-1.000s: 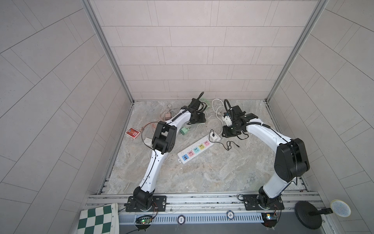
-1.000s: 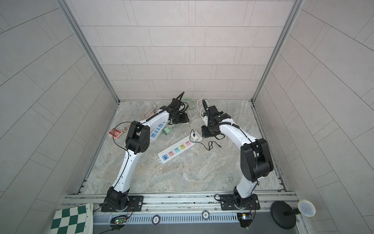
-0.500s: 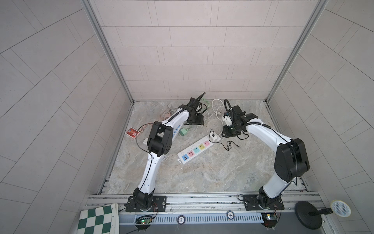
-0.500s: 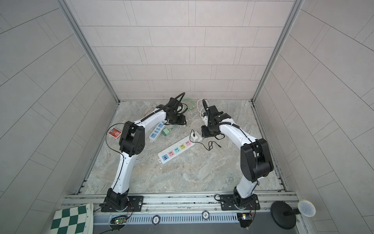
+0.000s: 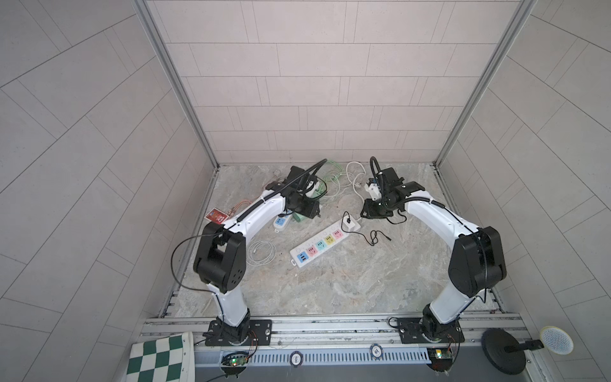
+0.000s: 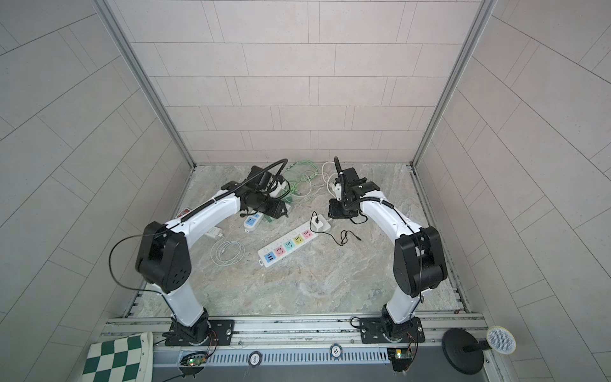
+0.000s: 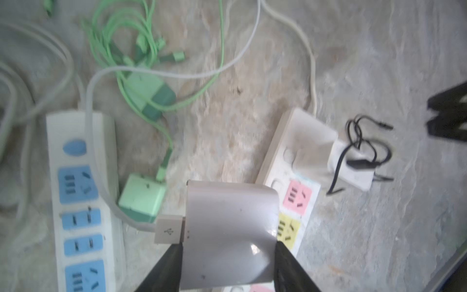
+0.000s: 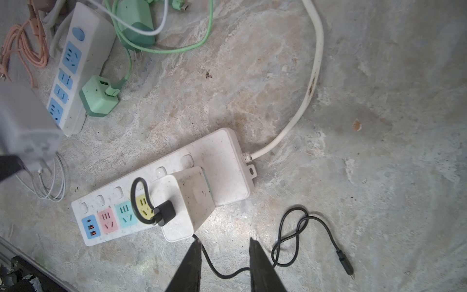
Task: Insert plugs into power strip
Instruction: Pick up the plug from the top-center of the table, then insert the plug into the socket.
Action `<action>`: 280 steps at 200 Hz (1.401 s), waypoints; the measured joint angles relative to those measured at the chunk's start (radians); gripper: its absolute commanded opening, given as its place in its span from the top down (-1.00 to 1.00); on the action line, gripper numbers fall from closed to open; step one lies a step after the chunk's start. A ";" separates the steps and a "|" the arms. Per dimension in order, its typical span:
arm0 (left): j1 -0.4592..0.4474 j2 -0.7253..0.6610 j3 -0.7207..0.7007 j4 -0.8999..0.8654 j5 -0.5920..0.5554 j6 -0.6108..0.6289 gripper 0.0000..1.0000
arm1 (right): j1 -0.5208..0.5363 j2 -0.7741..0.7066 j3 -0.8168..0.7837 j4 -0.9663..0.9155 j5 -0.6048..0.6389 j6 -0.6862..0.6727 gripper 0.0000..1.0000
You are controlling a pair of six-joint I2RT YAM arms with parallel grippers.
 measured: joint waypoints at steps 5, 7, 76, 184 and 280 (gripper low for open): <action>0.000 -0.035 -0.056 0.019 0.003 -0.003 0.09 | 0.000 0.000 0.000 0.000 -0.003 0.002 0.35; 0.000 -0.046 -0.075 0.028 0.006 -0.003 0.09 | 0.000 0.000 0.000 0.000 -0.005 0.002 0.35; -0.077 -0.417 -0.498 0.276 0.005 -0.019 0.02 | 0.000 -0.007 -0.035 0.021 -0.057 0.015 0.35; -0.137 -0.257 -0.504 0.312 0.001 0.076 -0.10 | -0.006 -0.074 -0.112 0.021 -0.082 0.012 0.35; -0.175 -0.066 -0.323 0.154 -0.006 0.114 -0.52 | -0.046 -0.119 -0.165 0.022 -0.093 -0.005 0.33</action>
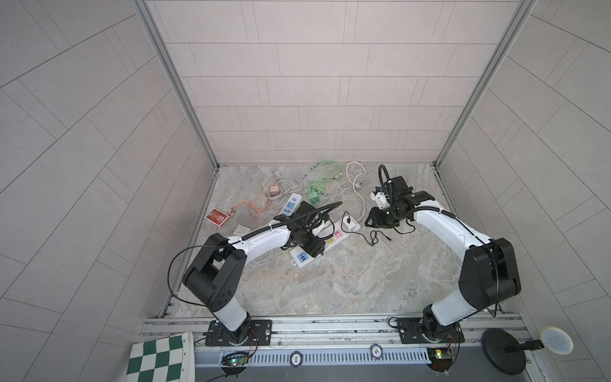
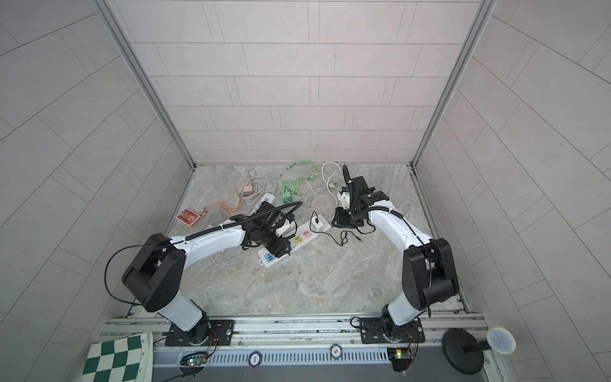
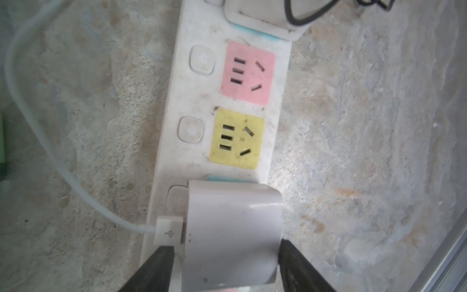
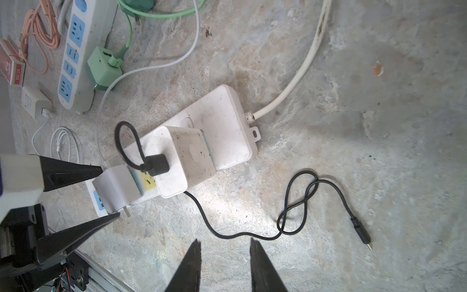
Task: Insert plugs into power strip
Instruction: Insert the plug into the socket.
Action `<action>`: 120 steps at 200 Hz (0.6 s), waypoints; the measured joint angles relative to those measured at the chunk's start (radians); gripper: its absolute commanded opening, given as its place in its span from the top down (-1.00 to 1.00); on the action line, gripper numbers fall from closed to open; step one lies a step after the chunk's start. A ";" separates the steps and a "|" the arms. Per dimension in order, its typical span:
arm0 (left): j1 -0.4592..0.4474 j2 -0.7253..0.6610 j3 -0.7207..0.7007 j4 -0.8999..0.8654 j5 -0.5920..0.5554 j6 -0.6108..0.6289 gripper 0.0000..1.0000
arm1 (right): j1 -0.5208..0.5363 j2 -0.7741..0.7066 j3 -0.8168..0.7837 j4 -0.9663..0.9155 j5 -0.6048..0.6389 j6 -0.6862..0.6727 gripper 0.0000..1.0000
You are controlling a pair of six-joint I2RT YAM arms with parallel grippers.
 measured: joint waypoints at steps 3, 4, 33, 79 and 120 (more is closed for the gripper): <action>-0.001 0.000 0.000 -0.001 -0.004 -0.003 -0.53 | 0.000 0.000 0.000 0.000 0.000 0.000 0.34; -0.001 0.000 0.000 -0.002 -0.004 -0.005 -0.54 | 0.000 0.000 0.000 0.000 0.000 0.000 0.34; -0.005 -0.005 -0.001 -0.010 -0.036 -0.036 -1.00 | -0.002 0.000 -0.012 0.000 -0.003 -0.001 0.34; -0.005 -0.098 -0.045 -0.005 -0.075 -0.111 -1.00 | 0.007 -0.059 -0.070 0.009 -0.014 0.008 0.33; -0.008 -0.181 -0.062 -0.002 -0.116 -0.275 -1.00 | 0.068 -0.155 -0.086 0.018 -0.005 0.037 0.32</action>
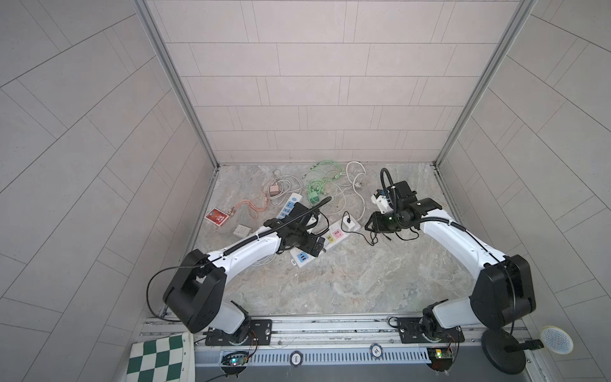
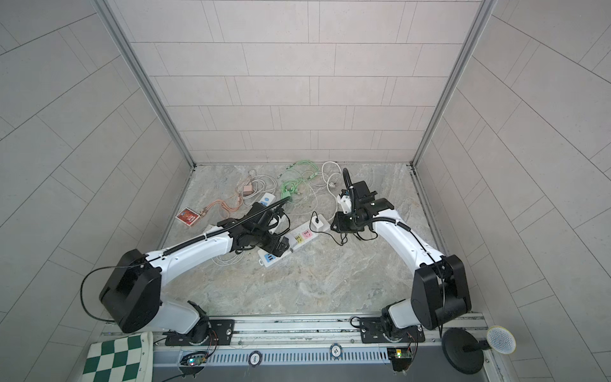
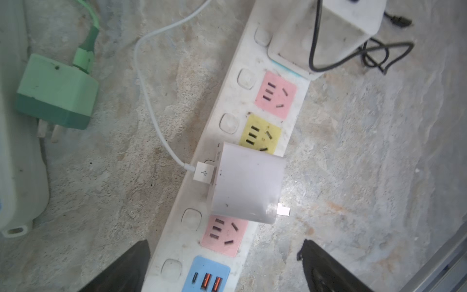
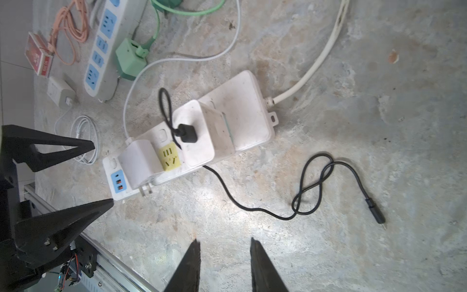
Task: Insert plugs into power strip
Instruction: Insert the plug into the socket, then press the plug into the socket.
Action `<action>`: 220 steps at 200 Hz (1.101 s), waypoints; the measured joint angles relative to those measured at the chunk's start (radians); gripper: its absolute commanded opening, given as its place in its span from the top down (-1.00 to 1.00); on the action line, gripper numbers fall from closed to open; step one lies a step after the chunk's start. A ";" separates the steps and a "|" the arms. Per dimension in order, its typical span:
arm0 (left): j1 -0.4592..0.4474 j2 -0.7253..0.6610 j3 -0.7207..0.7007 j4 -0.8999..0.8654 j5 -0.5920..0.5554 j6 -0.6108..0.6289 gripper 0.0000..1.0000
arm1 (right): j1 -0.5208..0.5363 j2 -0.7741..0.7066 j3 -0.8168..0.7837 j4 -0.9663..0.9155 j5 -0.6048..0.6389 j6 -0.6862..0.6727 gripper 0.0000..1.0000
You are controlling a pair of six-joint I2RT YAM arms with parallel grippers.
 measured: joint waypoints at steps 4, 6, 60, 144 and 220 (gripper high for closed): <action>-0.003 -0.003 0.000 -0.003 -0.005 -0.025 -1.00 | 0.009 -0.007 -0.002 0.003 0.003 0.005 0.32; -0.003 -0.004 0.001 -0.005 -0.011 -0.042 -1.00 | 0.013 -0.010 -0.003 0.005 0.004 0.007 0.33; -0.116 -0.065 -0.045 -0.027 -0.119 -0.476 -0.83 | 0.129 -0.025 -0.026 0.067 0.002 0.030 0.34; -0.158 -0.265 -0.180 -0.041 -0.298 -0.791 -0.77 | 0.314 0.274 0.175 0.095 0.032 0.040 0.32; -0.149 -0.283 -0.249 0.042 -0.372 -0.874 -0.77 | 0.320 0.456 0.251 0.110 0.059 0.137 0.31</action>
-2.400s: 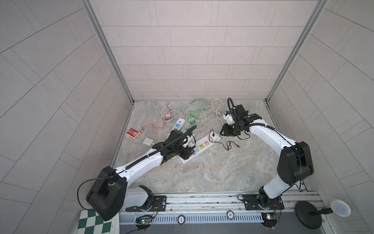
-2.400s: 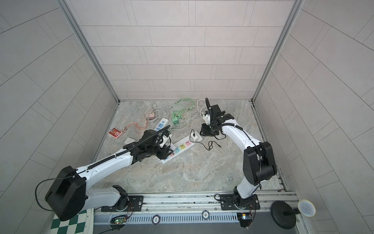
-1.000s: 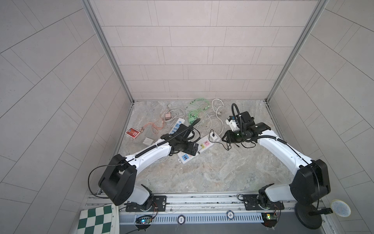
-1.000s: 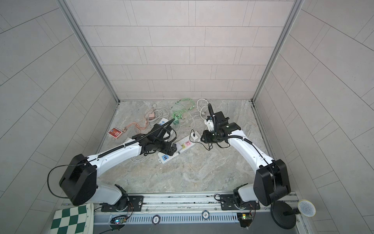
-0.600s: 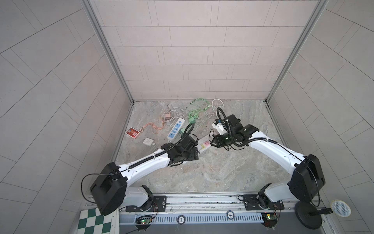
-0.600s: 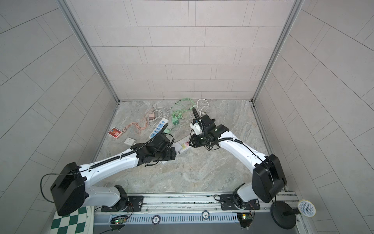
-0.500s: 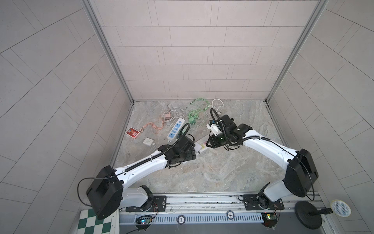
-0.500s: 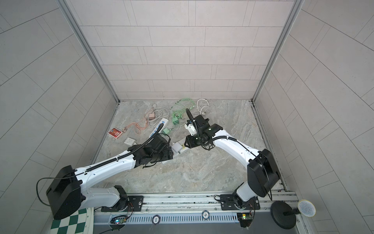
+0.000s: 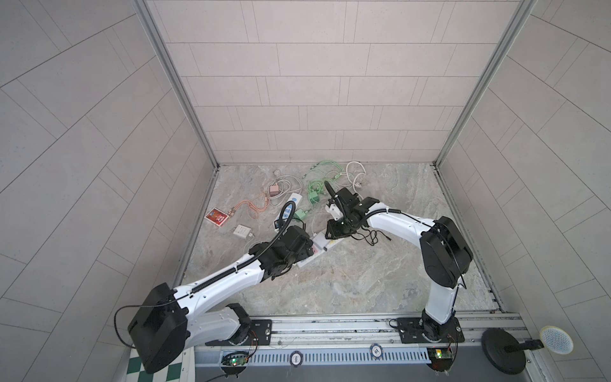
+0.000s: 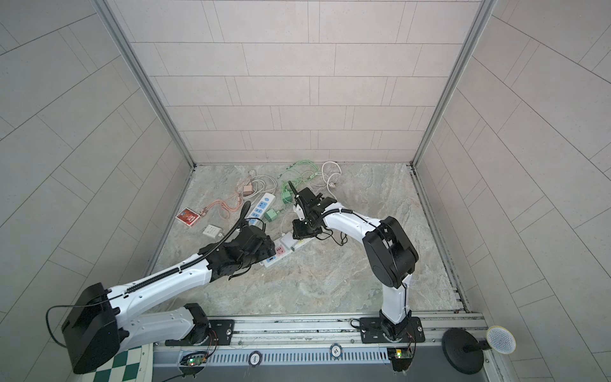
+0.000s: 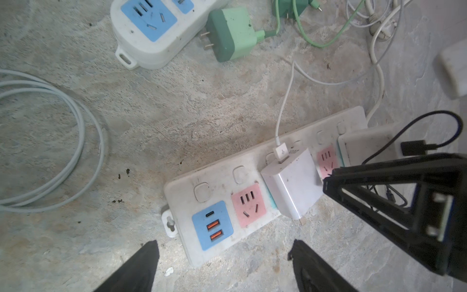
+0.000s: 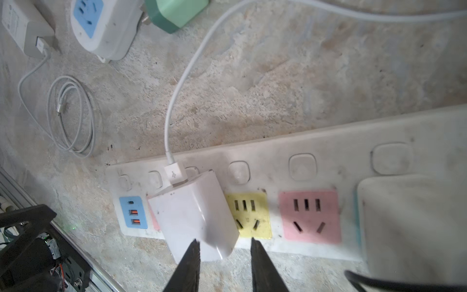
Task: Insert plugs into power strip
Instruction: Press the plug into the socket, then pick up the plug from the socket.
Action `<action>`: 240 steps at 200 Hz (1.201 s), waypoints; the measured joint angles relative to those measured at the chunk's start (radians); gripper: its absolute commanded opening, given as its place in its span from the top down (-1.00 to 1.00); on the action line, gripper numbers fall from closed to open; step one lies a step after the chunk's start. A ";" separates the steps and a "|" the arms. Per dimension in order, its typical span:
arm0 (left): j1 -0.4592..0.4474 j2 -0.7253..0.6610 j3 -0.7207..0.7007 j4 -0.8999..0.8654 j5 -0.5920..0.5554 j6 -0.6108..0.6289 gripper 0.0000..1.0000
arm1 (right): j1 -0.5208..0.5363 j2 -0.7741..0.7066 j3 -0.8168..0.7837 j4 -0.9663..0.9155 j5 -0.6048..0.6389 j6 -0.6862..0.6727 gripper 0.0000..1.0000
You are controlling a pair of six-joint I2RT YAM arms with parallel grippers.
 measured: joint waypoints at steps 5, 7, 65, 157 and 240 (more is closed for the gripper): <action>0.000 0.003 -0.004 0.009 0.000 -0.005 -0.78 | 0.000 0.000 -0.003 0.005 -0.003 0.007 0.31; 0.000 0.006 -0.005 0.014 0.000 -0.007 -0.77 | 0.000 -0.001 -0.005 0.008 -0.005 0.011 0.31; 0.002 0.108 -0.017 0.153 0.013 -0.029 -0.77 | 0.000 -0.011 -0.085 0.113 -0.094 0.087 0.31; 0.013 0.248 0.024 0.252 0.070 -0.014 -0.79 | 0.004 -0.150 -0.355 0.418 -0.271 0.333 0.30; 0.023 0.372 0.169 0.217 0.149 0.002 -0.79 | -0.016 -0.320 -0.405 0.311 -0.178 0.304 0.30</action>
